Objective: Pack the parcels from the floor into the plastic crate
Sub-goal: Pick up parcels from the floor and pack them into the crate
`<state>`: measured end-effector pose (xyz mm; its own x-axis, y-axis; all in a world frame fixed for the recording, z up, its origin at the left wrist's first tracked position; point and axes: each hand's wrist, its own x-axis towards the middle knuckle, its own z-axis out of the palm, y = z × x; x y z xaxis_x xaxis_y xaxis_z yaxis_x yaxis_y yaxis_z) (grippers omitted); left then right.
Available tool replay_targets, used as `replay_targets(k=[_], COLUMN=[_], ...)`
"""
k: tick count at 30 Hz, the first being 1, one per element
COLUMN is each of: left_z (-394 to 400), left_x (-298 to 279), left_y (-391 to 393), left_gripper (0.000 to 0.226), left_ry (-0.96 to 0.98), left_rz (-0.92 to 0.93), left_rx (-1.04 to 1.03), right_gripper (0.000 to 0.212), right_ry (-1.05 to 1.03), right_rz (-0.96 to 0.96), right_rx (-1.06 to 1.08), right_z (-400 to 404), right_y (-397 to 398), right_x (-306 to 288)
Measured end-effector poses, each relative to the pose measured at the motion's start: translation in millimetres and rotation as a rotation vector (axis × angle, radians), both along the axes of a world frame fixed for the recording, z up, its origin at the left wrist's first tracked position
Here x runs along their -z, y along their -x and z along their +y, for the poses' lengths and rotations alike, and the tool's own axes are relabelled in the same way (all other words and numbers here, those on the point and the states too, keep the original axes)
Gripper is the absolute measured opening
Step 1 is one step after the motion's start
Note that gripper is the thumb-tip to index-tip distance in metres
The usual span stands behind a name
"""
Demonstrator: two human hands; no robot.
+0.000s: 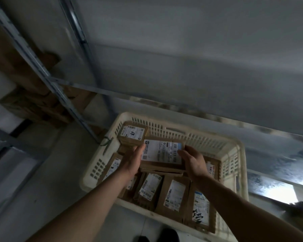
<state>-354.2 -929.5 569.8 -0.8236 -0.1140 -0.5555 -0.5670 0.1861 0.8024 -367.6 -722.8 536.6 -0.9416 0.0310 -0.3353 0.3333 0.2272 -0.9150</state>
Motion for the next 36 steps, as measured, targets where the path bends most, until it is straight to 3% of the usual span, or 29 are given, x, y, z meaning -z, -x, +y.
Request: replay_targets(k=[4, 8, 10, 16, 19, 23, 26, 34, 36], left_z=[-2, 1, 1, -1, -3, 2, 9, 42, 45], left_x=[20, 43, 56, 83, 97, 94, 113, 155, 178], left_y=[8, 19, 28, 50, 60, 71, 87, 139, 147], left_gripper=[0.090, 0.055, 0.048, 0.084, 0.090, 0.053, 0.046, 0.058, 0.085], left_ry=[0.022, -0.002, 0.027, 0.010, 0.005, -0.022, -0.002, -0.034, -0.028], left_rz=[-0.020, -0.079, -0.141, -0.184, -0.181, -0.165, -0.174, -0.182, -0.201], left_rx=[0.061, 0.115, 0.155, 0.303, 0.342, 0.385, 0.393, 0.345, 0.291], right_gripper=[0.034, 0.040, 0.041, 0.050, 0.053, 0.049, 0.043, 0.045, 0.059], right_ry=[-0.022, -0.032, -0.038, -0.022, -0.019, -0.031, -0.061, -0.045, -0.002], right_rz=[-0.055, -0.115, -0.139, -0.220, -0.230, -0.232, -0.230, -0.234, -0.260], right_rx=[0.015, 0.059, 0.097, 0.232, 0.260, 0.282, 0.295, 0.283, 0.274], right_z=[0, 2, 2, -4, -8, -10, -4, 20, 20], right_y=[4, 1, -1, -3, 0, 5, 17, 81, 91], right_x=[14, 32, 42, 62, 70, 83, 98, 155, 171])
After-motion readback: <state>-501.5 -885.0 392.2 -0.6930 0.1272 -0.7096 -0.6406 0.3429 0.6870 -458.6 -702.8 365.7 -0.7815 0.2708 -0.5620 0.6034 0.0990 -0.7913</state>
